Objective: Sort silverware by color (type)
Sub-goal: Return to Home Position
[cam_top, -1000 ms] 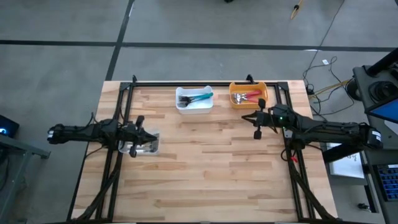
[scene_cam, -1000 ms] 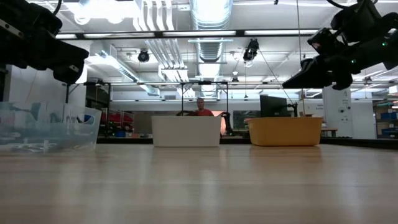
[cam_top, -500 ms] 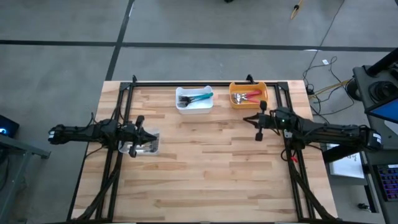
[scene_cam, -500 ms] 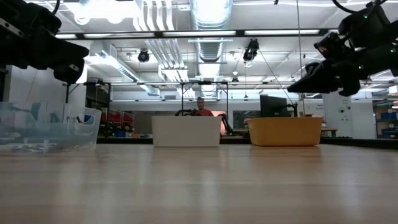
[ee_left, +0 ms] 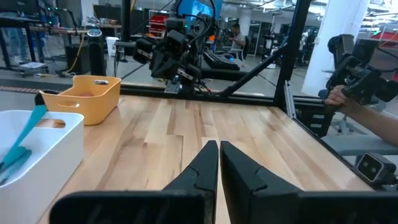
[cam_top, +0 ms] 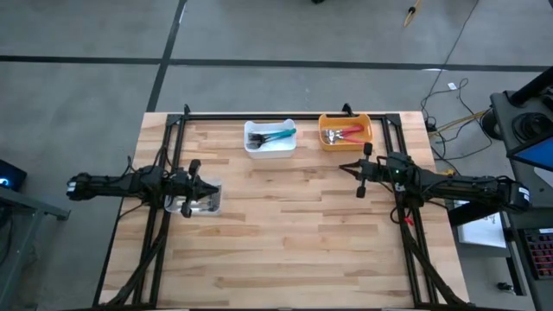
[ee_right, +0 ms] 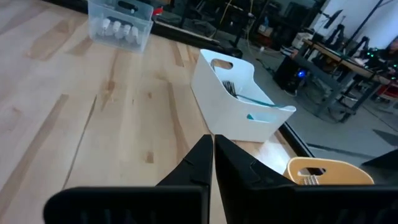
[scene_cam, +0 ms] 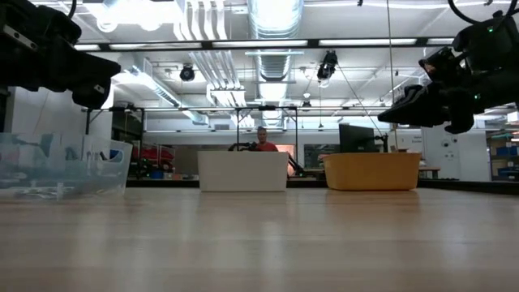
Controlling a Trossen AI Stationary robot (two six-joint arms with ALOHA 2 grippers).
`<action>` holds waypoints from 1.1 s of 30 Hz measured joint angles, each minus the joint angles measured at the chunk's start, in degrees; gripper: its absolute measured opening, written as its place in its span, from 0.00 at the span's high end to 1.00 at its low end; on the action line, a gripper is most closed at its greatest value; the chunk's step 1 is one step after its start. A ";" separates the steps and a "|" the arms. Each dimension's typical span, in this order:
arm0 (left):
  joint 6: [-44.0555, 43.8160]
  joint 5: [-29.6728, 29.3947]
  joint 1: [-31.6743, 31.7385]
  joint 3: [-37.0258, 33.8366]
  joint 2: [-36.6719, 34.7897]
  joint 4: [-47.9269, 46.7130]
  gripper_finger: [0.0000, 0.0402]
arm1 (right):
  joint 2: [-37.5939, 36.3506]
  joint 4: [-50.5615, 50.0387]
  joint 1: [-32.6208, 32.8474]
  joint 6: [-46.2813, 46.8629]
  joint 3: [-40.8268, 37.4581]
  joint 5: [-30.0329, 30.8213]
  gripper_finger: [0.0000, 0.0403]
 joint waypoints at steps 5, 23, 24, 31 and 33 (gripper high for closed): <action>0.12 -0.47 0.00 0.00 0.31 -0.03 1.00 | 0.07 -0.05 -0.08 -0.17 0.00 0.61 0.98; 0.14 -0.84 0.00 0.11 0.94 -0.07 1.00 | 0.09 -0.32 -0.10 -4.13 -0.02 11.64 0.98; 0.14 -0.83 0.00 0.11 0.94 -0.07 1.00 | 0.09 -0.32 -0.10 -4.15 -0.02 11.64 0.98; 0.14 -0.83 0.00 0.13 0.94 -0.04 1.00 | -0.27 -0.90 0.51 -4.23 -0.02 12.01 0.98; 0.14 -0.85 0.00 0.13 0.94 -0.04 1.00 | -2.18 -1.96 1.66 -4.25 -0.04 12.46 0.98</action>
